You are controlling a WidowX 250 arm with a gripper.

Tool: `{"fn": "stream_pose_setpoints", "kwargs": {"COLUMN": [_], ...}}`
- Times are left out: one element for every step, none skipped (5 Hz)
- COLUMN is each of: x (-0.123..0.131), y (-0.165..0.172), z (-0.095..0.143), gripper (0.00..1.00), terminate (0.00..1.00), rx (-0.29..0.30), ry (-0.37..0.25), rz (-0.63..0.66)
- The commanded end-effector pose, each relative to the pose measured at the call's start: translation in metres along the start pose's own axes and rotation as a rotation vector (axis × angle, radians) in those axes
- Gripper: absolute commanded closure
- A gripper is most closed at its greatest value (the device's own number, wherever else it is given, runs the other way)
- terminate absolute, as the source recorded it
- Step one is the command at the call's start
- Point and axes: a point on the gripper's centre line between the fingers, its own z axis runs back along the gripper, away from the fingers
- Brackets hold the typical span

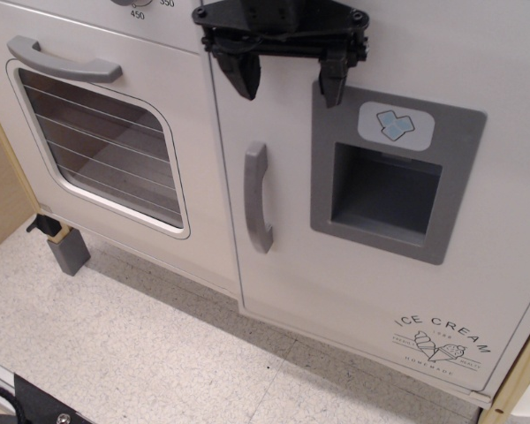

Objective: Close fridge

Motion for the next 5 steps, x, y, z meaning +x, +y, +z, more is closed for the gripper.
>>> {"fn": "stream_pose_setpoints", "kwargs": {"x": [0.0169,0.0118,0.0118,0.0118,0.0118], "y": [-0.0003,0.0034,0.0034,0.0034,0.0034], "z": [0.0144,0.0187,0.0187,0.0187,0.0187], "gripper": [0.00,0.00,0.00,0.00,0.00], "terminate": [0.00,0.00,0.00,0.00,1.00], "rx": [-0.009,-0.008,-0.008,-0.008,-0.008], "ry": [-0.053,-0.046,-0.046,-0.046,-0.046], "rz": [0.020,-0.001,-0.001,-0.001,-0.001]}}
